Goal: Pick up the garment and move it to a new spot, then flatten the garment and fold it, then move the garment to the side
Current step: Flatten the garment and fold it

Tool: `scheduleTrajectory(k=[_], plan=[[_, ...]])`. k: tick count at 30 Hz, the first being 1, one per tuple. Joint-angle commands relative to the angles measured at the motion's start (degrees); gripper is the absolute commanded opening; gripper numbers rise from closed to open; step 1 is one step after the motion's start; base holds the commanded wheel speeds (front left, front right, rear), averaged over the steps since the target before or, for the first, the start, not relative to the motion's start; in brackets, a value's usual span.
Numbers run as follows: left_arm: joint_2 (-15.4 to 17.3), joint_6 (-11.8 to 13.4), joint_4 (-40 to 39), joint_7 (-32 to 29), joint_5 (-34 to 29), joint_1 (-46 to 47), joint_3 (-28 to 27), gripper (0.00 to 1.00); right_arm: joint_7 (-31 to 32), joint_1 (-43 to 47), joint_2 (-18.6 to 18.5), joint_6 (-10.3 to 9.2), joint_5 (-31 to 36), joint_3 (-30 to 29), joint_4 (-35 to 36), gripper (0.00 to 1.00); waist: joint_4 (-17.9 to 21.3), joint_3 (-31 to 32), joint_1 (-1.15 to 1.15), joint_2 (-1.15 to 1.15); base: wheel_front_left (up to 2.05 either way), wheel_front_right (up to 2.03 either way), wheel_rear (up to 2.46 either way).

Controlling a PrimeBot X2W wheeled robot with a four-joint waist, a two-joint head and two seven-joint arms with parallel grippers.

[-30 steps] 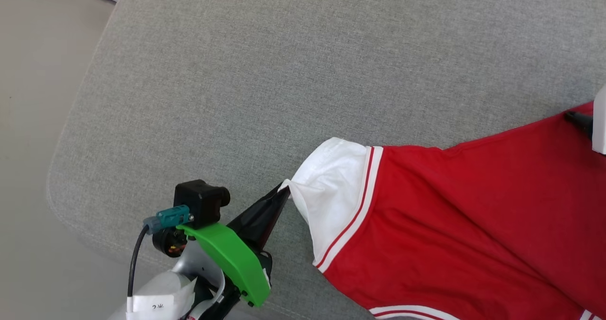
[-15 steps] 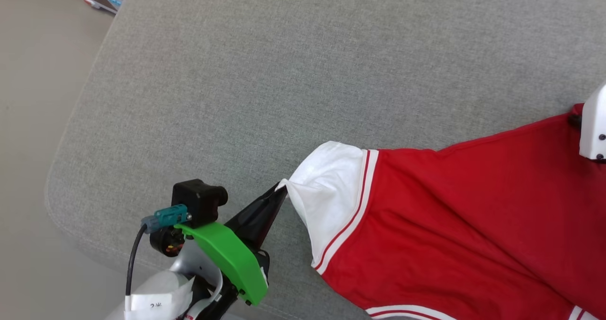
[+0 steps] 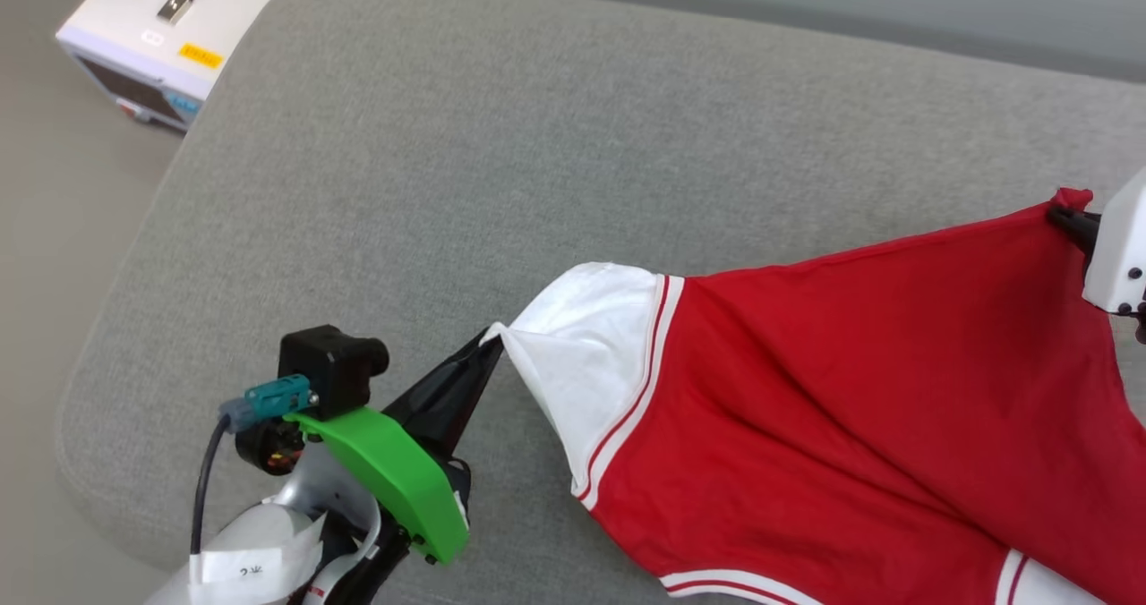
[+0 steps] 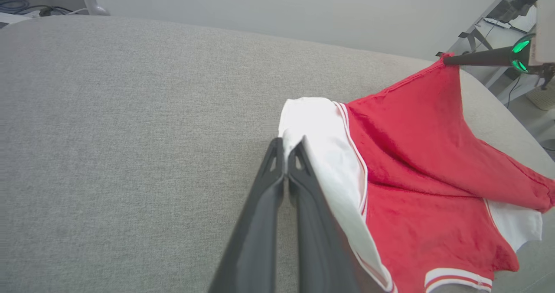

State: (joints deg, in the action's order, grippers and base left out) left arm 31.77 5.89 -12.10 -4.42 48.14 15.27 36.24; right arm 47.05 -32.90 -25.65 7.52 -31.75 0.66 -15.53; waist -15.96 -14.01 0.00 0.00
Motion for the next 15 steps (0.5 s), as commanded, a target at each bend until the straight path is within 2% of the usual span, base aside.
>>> scheduleTrajectory(k=[1,7,15], plan=[[1.3,0.8,-1.0,-0.1,-0.2,-0.2,-0.9,0.0,-0.9,1.5,-0.9,-0.03,-1.3,-0.4,1.8,0.0,3.8,4.9,0.0,0.0,0.0,0.0,0.0],[2.6,1.6,-3.4,-0.1,0.3,0.1,-2.7,0.0,-1.5,3.5,-1.0,-0.03,-4.8,-2.2,6.7,0.0,6.3,8.3,0.0,0.0,0.0,0.0,0.0],[5.0,1.8,-6.0,0.3,-0.5,4.9,-6.8,0.0,-1.5,5.2,-1.2,-0.03,-5.6,-5.1,15.7,0.0,9.4,11.9,0.0,0.0,0.0,0.0,0.0]])
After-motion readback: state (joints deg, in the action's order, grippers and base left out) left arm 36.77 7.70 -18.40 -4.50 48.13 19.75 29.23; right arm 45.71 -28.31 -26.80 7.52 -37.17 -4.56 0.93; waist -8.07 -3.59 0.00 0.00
